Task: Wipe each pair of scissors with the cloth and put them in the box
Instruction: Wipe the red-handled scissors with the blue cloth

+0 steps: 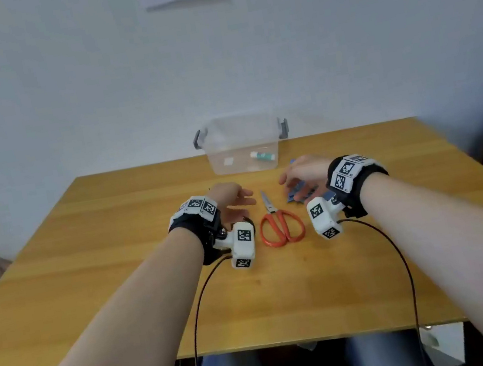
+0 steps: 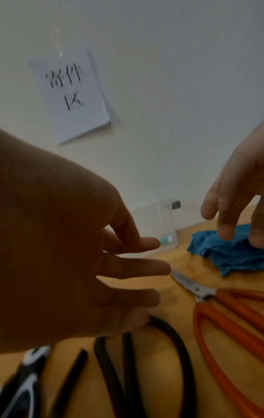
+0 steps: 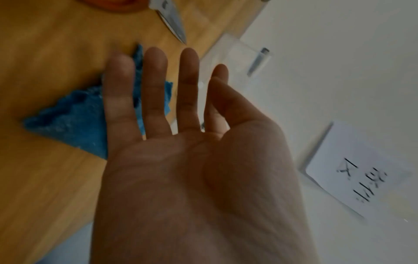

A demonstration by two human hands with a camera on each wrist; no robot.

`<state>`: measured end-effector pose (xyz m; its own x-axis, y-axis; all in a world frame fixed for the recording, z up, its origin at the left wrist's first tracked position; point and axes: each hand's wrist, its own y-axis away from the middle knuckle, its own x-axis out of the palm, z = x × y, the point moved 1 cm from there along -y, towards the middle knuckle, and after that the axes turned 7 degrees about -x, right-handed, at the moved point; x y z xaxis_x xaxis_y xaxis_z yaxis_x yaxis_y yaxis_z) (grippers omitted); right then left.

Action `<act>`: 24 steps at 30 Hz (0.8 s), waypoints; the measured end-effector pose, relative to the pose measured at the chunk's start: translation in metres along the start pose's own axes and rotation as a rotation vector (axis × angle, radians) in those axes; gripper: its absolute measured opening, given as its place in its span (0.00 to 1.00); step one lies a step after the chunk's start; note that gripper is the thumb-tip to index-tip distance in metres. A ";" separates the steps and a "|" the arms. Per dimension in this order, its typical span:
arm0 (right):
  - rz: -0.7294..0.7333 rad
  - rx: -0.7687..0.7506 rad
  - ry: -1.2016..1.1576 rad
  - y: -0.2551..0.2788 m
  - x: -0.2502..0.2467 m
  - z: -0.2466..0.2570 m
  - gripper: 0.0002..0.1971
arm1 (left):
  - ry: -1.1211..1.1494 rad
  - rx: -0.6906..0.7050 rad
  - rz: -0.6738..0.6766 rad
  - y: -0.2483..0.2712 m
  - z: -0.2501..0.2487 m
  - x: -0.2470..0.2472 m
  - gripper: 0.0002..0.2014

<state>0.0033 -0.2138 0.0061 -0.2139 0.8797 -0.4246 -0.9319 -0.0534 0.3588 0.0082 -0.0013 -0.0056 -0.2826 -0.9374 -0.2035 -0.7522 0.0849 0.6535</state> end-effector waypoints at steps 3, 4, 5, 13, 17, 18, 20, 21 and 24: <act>0.031 0.032 0.086 -0.013 0.008 -0.009 0.09 | -0.033 -0.073 0.004 -0.009 0.011 0.002 0.11; 0.008 0.035 0.085 -0.015 0.010 -0.011 0.10 | -0.041 -0.093 -0.008 -0.011 0.015 0.002 0.10; -0.029 0.016 0.054 -0.020 0.011 -0.013 0.10 | -0.033 -0.101 -0.037 -0.014 0.017 0.001 0.10; -0.409 -0.086 0.404 -0.054 -0.012 -0.036 0.17 | -0.040 -0.071 -0.259 -0.042 0.011 -0.033 0.16; -0.217 0.185 0.721 -0.075 -0.017 -0.074 0.45 | -0.040 -0.023 -0.350 -0.058 0.013 -0.050 0.14; -0.213 0.205 0.756 -0.074 -0.017 -0.074 0.47 | -0.044 -0.002 -0.341 -0.059 0.012 -0.050 0.14; -0.211 0.145 0.778 -0.064 -0.017 -0.069 0.36 | -0.054 0.056 -0.305 -0.057 0.008 -0.045 0.16; -0.197 0.096 0.729 -0.062 -0.018 -0.068 0.23 | -0.075 0.074 -0.288 -0.054 0.004 -0.041 0.17; -0.219 0.038 0.521 -0.051 -0.028 -0.064 0.10 | -0.182 0.074 -0.302 -0.041 -0.007 -0.030 0.16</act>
<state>0.0378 -0.2656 -0.0535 -0.1420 0.5181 -0.8435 -0.9617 0.1295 0.2414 0.0514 0.0211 -0.0212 -0.1374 -0.8490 -0.5102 -0.8569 -0.1565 0.4912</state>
